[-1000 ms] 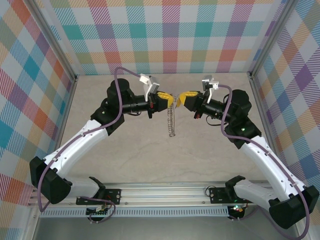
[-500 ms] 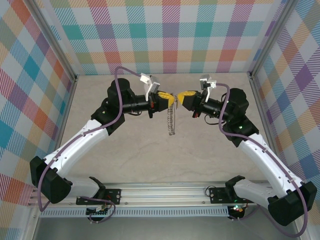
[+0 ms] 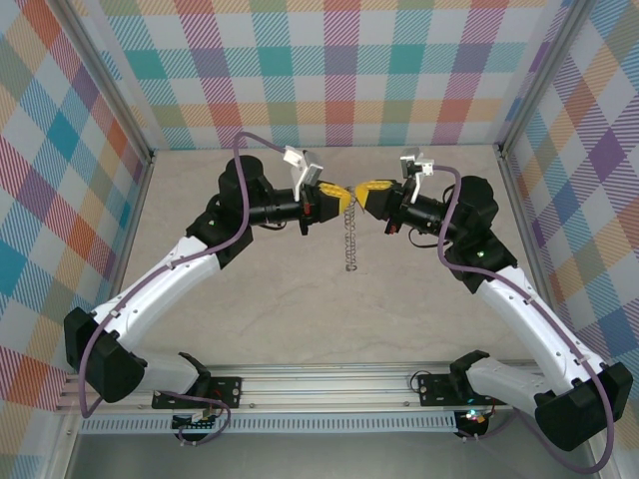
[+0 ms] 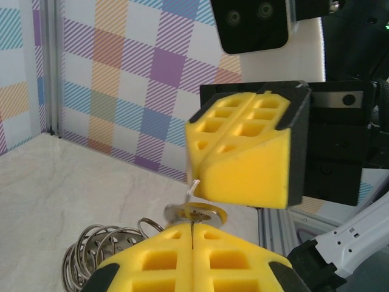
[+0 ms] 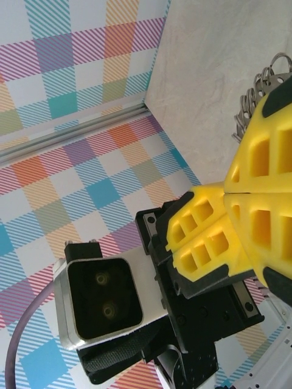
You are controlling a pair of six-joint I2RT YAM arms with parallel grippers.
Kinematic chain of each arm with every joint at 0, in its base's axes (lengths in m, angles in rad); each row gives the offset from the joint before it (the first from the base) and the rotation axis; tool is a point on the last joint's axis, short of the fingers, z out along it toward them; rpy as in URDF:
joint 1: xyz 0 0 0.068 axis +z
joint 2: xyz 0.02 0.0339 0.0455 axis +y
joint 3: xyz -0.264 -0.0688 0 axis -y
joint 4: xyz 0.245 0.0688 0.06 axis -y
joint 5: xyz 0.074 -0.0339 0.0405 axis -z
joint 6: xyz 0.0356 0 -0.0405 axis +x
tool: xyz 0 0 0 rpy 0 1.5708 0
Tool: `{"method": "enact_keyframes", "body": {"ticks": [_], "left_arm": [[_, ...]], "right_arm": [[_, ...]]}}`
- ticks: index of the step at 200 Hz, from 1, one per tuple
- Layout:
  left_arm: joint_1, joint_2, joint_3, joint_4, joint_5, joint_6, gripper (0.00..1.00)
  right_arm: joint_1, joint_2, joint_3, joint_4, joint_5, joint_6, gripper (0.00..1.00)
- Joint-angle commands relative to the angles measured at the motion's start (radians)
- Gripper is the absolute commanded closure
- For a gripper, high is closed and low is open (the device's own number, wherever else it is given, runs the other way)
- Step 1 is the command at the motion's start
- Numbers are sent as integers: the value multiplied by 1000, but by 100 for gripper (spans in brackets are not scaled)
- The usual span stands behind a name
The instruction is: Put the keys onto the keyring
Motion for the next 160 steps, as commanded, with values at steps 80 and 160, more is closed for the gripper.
{"method": "enact_keyframes", "body": {"ticks": [80,160], "left_arm": [[-13,-2,40,56,-4,-5,100],[-13,-2,42,63,-1,-5,100]], "right_arm": [[5,-81,-38,-16,50,-23,100],[5,-52,-46,0,14,-4,100]]}}
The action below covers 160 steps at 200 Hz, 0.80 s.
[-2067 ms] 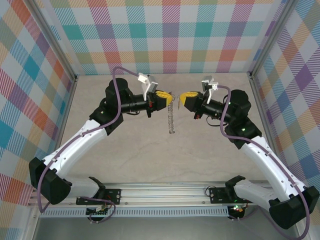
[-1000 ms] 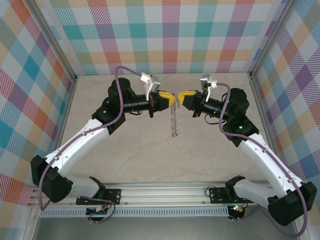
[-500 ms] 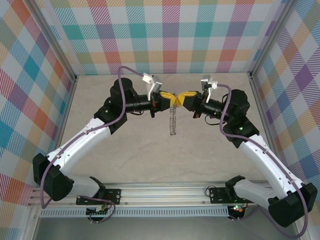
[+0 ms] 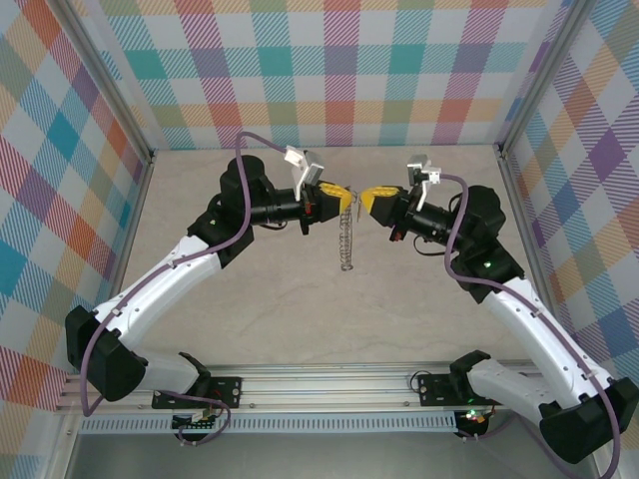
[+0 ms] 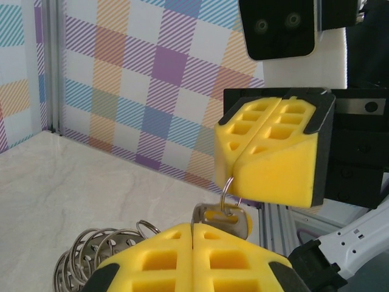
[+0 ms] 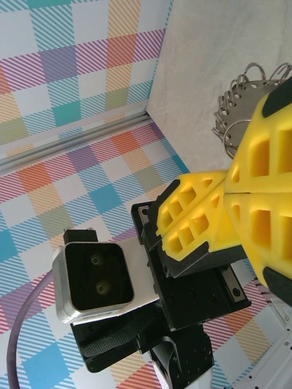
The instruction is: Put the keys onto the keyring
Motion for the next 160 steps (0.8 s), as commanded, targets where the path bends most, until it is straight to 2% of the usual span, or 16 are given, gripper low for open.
{"method": "enact_keyframes", "body": {"ticks": [1,90,160], "left_arm": [[-13,-8,42,63,1,-4,100],[-13,4,43,67,13,-7,100],[-13,-13,33,101,20,-32,100]], "right_arm": [[5,19,-1,32,-29,5,100],[6,54,19,71,-40,20,100],[-17,63,-13,15,34,-14,100]]}}
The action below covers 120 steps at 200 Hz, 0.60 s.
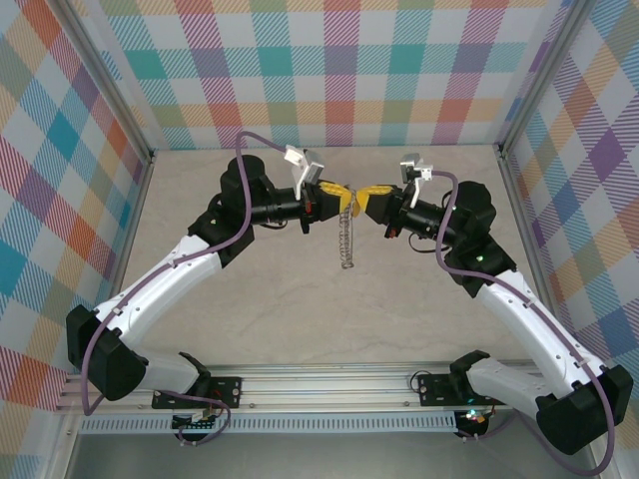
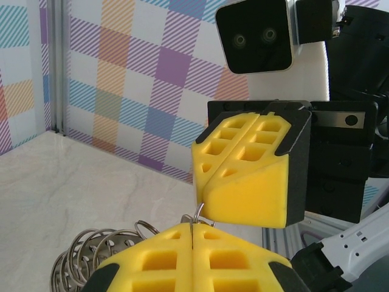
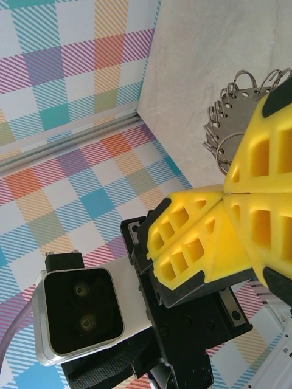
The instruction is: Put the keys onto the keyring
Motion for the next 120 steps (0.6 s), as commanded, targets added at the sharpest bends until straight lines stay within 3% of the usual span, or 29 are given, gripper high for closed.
{"method": "enact_keyframes", "body": {"ticks": [1,86,120], "left_arm": [[-14,-18,33,94,31,-23,100],[-14,-46,9,119,4,-26,100],[-13,-58,-9,156,-38,-37,100]], "right_arm": [[-16,14,-14,-7,35,-15,100],[-51,23,-45,-4,8,17,100],[-52,44,-36,21,-92,45,100]]}}
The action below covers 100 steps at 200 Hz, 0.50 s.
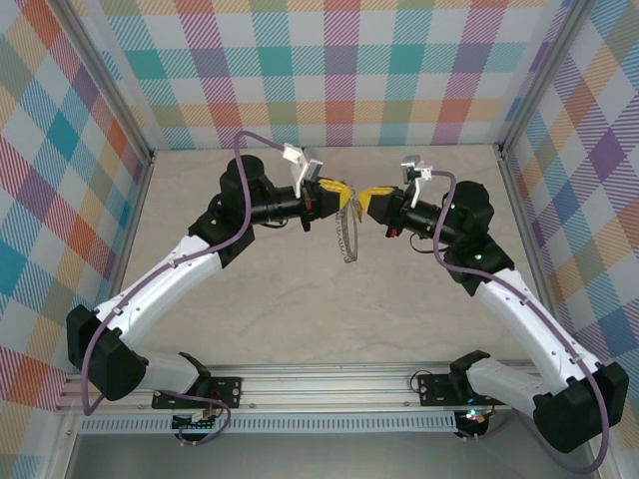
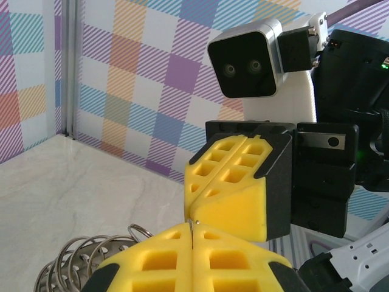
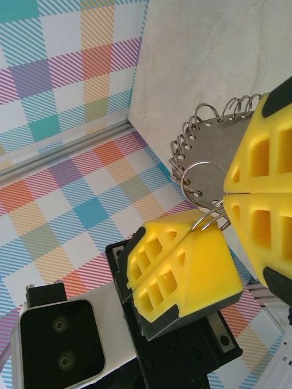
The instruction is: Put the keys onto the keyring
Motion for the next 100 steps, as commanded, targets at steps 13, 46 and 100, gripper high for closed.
{"method": "enact_keyframes", "body": {"ticks": [13,46,100], "left_arm": [[-13,-61,-12,150,-15,-27,100],[-14,-55,-18,183,-42,-42,100],[-14,-44,-26,204,-64,-60,100]], "right_arm": [[-13,37,-1,29,-117,46,100],[-13,73,35,53,-251,83,100],[-38,61,45,-4,-222,70,86]]}}
